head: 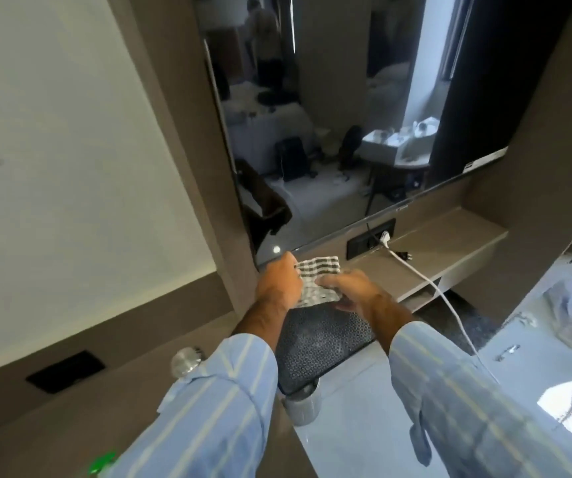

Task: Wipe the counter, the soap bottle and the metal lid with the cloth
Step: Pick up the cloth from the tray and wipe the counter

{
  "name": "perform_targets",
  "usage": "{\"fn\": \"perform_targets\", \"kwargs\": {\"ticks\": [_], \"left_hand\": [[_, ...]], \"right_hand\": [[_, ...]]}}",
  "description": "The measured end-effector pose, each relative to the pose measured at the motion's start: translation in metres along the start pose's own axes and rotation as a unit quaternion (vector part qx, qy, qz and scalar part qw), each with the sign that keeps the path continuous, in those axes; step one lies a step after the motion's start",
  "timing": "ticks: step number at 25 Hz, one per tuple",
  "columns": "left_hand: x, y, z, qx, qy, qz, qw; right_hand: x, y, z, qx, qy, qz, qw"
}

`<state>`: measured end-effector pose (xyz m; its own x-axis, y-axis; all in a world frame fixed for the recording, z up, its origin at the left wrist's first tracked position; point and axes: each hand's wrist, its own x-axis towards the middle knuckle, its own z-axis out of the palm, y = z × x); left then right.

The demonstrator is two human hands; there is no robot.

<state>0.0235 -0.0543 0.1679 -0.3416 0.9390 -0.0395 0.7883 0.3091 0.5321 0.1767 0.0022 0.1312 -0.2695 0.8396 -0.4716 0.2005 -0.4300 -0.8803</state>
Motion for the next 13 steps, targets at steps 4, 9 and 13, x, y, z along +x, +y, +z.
{"fn": "perform_targets", "kwargs": {"ticks": [4, 9, 13], "left_hand": [[-0.034, 0.024, -0.11, -0.096, 0.103, 0.065, 0.988], [-0.089, 0.008, -0.235, -0.403, -0.061, 0.081, 0.909], [-0.124, -0.036, -0.279, -0.462, -0.201, 0.044, 0.863]], "right_hand": [[-0.081, -0.071, 0.018, 0.191, -0.074, -0.147, 0.968], [-0.154, -0.142, 0.074, 0.234, -0.171, -0.249, 0.924], [-0.191, -0.168, 0.131, 0.126, -0.222, -0.275, 0.927]]}}
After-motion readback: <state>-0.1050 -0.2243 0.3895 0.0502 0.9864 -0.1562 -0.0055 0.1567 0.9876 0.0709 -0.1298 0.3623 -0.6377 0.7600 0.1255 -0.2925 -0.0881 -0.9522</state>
